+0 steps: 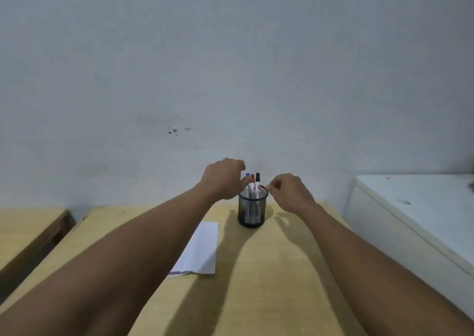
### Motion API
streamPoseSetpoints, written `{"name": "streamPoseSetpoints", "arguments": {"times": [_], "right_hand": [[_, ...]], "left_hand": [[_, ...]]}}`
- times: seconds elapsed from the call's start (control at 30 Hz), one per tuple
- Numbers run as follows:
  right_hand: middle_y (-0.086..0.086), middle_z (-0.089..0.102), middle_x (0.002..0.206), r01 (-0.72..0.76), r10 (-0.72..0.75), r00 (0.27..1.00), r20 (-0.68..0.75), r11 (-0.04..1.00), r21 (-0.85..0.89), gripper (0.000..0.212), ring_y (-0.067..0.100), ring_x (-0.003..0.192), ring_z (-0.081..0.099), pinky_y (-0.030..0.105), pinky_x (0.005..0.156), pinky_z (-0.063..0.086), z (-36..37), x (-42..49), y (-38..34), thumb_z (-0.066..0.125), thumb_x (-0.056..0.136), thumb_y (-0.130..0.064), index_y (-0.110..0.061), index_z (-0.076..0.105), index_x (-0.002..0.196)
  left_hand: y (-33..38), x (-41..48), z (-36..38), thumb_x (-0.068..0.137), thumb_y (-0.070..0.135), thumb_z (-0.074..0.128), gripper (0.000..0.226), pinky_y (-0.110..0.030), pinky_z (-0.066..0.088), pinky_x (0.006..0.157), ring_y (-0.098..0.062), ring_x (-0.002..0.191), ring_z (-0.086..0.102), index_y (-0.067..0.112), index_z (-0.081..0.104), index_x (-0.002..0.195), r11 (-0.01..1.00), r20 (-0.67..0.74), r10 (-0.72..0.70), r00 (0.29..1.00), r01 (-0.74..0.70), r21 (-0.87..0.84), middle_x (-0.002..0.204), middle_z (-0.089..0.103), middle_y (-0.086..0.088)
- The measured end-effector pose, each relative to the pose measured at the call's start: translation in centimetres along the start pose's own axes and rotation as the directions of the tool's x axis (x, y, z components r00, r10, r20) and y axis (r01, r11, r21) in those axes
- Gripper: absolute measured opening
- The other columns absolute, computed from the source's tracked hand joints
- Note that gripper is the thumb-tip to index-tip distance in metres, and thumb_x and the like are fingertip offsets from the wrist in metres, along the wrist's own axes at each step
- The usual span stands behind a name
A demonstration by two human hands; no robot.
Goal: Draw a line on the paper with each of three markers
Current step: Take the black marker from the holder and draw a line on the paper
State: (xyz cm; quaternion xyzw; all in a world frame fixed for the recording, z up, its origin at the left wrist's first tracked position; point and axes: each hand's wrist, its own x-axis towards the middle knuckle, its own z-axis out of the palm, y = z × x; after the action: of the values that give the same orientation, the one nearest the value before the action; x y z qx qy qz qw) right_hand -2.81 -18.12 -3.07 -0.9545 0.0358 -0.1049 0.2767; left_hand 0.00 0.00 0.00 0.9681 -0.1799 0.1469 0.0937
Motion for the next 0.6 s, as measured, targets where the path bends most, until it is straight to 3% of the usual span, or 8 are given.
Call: {"name": "streamPoseSetpoints", "arguments": {"times": [0.1,0.23,0.37,0.47,0.6], "right_hand": [[0.001,0.074,0.109,-0.011,0.014,1.0,-0.019,0.992,0.127,0.028,0.023,0.1,0.068,0.039,0.087,0.056,0.8,-0.3,-0.2,0.067,0.093,-0.036,-0.014,0.074,0.108],[0.008,0.074,0.116,-0.008,0.003,1.0,0.025,0.978,0.208,0.037,0.026,0.106,0.069,0.039,0.093,0.055,1.5,0.6,-0.8,0.072,0.09,-0.032,-0.009,0.072,0.119],[0.009,0.075,0.112,-0.016,0.007,0.999,0.043,0.975,0.223,0.027,0.025,0.103,0.069,0.035,0.086,0.054,2.9,1.9,-0.1,0.074,0.089,-0.027,-0.011,0.077,0.11],[0.009,0.075,0.107,-0.015,0.002,0.999,0.049,0.966,0.258,0.02,0.025,0.1,0.068,0.028,0.077,0.045,3.1,1.8,0.0,0.073,0.09,-0.024,-0.011,0.079,0.105],[0.007,0.074,0.121,-0.012,-0.006,0.998,0.058,0.954,0.3,0.03,0.026,0.116,0.064,0.031,0.088,0.046,2.6,1.5,-0.5,0.067,0.094,-0.027,-0.012,0.075,0.119]], "left_hand": [[0.8,0.6,0.1,0.097,0.046,0.049,0.047,-0.043,0.048,0.093,-0.025,0.123,0.055,0.021,0.051,0.137,0.998,0.033,0.023,0.999,-0.021,-0.058,0.135,0.061,-0.003],[1.5,2.3,0.4,0.099,0.042,0.047,0.046,-0.044,0.047,0.095,-0.028,0.125,0.054,0.016,0.054,0.137,0.996,0.076,0.004,0.997,0.003,-0.084,0.139,0.057,-0.007],[1.3,3.5,2.5,0.098,0.034,0.049,0.035,-0.04,0.052,0.082,-0.029,0.108,0.062,0.011,0.068,0.116,0.993,0.092,-0.003,0.996,0.013,-0.115,0.122,0.065,-0.009],[1.2,4.0,2.9,0.096,0.028,0.056,0.028,-0.041,0.057,0.076,-0.027,0.091,0.067,0.009,0.076,0.1,0.974,0.104,-0.016,0.994,0.039,-0.222,0.105,0.072,-0.009],[1.6,4.1,2.2,0.095,0.026,0.06,0.023,-0.049,0.053,0.088,-0.027,0.096,0.066,0.011,0.077,0.09,0.929,0.099,-0.067,0.993,0.098,-0.358,0.103,0.074,-0.005]]}}
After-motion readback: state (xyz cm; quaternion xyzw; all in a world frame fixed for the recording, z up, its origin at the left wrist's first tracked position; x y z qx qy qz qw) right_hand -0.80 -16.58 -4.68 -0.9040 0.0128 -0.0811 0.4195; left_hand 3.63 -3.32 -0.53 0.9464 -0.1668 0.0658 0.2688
